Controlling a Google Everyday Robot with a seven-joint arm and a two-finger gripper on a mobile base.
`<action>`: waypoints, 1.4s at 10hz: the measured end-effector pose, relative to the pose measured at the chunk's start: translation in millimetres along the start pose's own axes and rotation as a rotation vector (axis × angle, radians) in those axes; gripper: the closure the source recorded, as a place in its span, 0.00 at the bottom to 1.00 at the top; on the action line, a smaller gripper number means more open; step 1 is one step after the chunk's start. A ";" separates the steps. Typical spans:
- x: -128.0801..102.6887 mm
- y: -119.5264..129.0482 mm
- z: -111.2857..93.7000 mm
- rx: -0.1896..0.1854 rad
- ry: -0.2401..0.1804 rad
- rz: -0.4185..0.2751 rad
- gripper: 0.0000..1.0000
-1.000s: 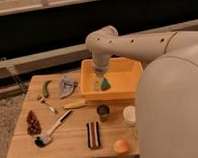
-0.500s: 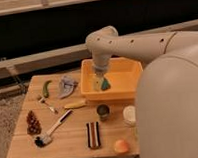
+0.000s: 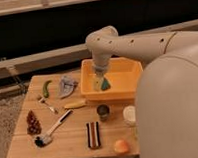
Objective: Place brush in paper cup
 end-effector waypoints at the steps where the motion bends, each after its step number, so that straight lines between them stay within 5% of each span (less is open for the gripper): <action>1: 0.0 0.0 0.0 0.000 0.000 0.000 0.20; 10: -0.6 -0.1 -0.1 0.001 -0.001 -0.004 0.20; 12: -9.4 7.0 3.3 -0.004 -0.009 -0.073 0.20; 14: -46.4 33.6 9.7 -0.021 -0.028 -0.202 0.20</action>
